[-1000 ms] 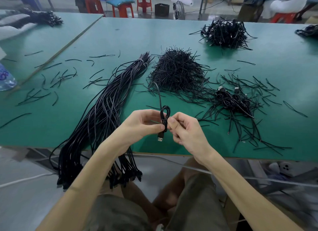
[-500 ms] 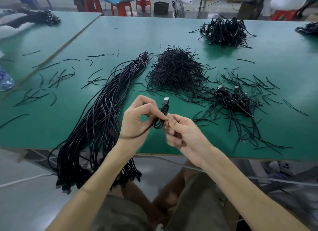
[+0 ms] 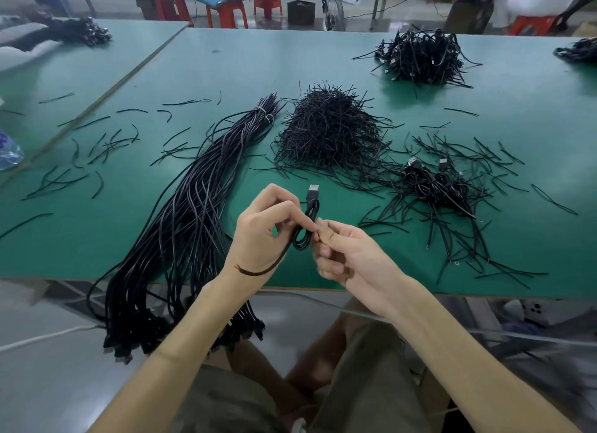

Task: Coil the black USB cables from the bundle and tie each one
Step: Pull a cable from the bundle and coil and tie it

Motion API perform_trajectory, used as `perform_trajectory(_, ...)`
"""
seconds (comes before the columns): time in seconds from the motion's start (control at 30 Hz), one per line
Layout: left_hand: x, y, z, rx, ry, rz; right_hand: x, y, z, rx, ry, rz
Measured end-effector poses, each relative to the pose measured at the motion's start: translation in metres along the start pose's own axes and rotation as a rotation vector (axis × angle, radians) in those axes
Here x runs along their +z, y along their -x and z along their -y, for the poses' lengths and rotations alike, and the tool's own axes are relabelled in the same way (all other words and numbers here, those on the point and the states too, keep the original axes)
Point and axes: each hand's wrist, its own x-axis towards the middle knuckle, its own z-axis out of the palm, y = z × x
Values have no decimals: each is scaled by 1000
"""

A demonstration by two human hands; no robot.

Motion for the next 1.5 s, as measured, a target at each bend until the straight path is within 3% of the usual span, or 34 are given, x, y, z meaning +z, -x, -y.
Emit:
perform_trajectory(0.33,6,0,-8,-42,9,258,-21,-5,10,-102,184,-315)
perform_trajectory(0.43,0,-9,-4,-97,2,192,-33,-1,27,-229,502,-454)
perform_trajectory(0.53,-10,-20,10,-305,-89,150,-54,0,54,-422,1001,-654)
perform_trajectory(0.63,-26,-25,31,-458,-354,117,-80,-7,79,-484,1288,-815)
perform_trajectory(0.73,-39,-27,47,-537,-713,172,-112,-15,92,-390,1477,-949)
perform_trajectory(0.83,-40,-27,55,-578,-937,270,-129,-21,86,-276,1595,-948)
perform_trajectory(1.0,-39,-28,64,-605,-913,157,-132,-23,72,-301,1624,-938)
perform_trajectory(1.17,-41,-42,73,-657,-963,255,-128,-18,66,-319,1723,-956)
perform_trajectory(1.3,-41,-48,79,-598,-1000,286,-109,-11,58,-390,1908,-986)
perform_trajectory(1.5,-38,-40,68,-451,-883,117,-68,-15,36,-507,1917,-744)
